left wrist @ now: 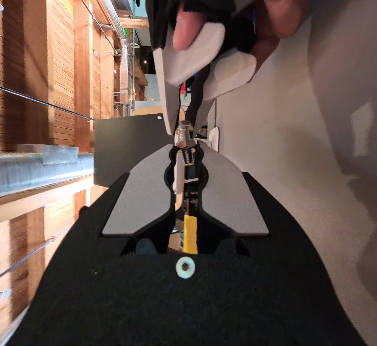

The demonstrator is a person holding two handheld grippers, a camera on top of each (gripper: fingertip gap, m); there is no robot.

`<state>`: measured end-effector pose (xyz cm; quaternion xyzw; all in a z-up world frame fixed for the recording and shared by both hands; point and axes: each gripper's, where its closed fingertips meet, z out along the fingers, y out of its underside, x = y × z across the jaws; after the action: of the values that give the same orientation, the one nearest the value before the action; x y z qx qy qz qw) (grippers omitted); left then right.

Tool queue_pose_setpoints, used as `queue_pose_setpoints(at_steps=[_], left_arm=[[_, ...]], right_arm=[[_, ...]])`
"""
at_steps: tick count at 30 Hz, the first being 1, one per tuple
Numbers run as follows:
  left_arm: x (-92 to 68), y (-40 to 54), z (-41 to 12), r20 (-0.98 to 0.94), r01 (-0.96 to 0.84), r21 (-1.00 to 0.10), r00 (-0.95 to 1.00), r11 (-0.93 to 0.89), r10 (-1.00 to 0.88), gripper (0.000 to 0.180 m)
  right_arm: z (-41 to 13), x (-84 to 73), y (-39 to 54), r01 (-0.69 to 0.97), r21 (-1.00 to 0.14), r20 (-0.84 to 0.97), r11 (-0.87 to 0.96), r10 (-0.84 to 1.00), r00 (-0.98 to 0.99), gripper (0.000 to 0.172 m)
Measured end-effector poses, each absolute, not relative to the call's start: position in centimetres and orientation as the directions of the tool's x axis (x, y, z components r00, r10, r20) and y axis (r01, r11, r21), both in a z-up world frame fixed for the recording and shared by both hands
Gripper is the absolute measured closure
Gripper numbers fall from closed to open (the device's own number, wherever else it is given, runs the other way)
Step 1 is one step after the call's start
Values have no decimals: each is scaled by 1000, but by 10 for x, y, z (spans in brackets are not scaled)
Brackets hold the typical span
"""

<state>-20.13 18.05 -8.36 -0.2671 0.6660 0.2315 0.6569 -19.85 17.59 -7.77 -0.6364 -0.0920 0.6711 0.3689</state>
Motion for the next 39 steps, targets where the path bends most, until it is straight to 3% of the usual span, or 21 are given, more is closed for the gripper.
queue_pose_setpoints(at_steps=[4,7,10,13,18,23,27,30,32,35,37,39], left_arm=[[-200,176,-77,-977,-622,-202,78,757,-196,152],[-203,176,-82,-844,-564,-508,175,651,-507,145],[-202,172,-88,-458,-423,-842,233,335,-858,150],[-197,160,-77,5,-246,-968,148,-42,-989,152],[-198,166,-78,260,-173,-946,110,-276,-959,151],[-194,166,-81,299,-176,-934,99,-312,-949,155],[-194,165,-78,211,-184,-957,96,-226,-973,162],[-197,167,-79,-104,-265,-962,137,64,-985,162],[-200,169,-81,-474,-374,-839,145,395,-869,162],[-204,174,-78,-921,-538,-359,70,763,-383,162],[-204,176,-78,-991,-592,-117,17,798,-134,162],[-203,175,-82,-992,-598,-106,7,795,-126,161]], right_arm=[[-75,-196,176,-387,-591,-785,-708,615,75,155],[-75,-195,177,-389,-589,-787,-708,613,75,155],[-73,-193,177,-400,-580,-791,-710,609,64,155],[-69,-191,177,-416,-552,-800,-722,599,22,155],[-69,-189,178,-428,-506,-822,-749,569,-26,155],[-70,-193,176,-416,-514,-819,-750,573,-21,155],[-70,-194,176,-415,-510,-821,-754,570,-28,155],[-71,-196,175,-407,-511,-821,-757,570,-28,155],[-71,-198,174,-400,-507,-824,-764,566,-37,155],[-72,-200,172,-390,-505,-826,-770,562,-41,155],[-75,-199,173,-391,-501,-831,-772,555,-32,155],[-76,-197,174,-393,-493,-836,-776,548,-32,155]])
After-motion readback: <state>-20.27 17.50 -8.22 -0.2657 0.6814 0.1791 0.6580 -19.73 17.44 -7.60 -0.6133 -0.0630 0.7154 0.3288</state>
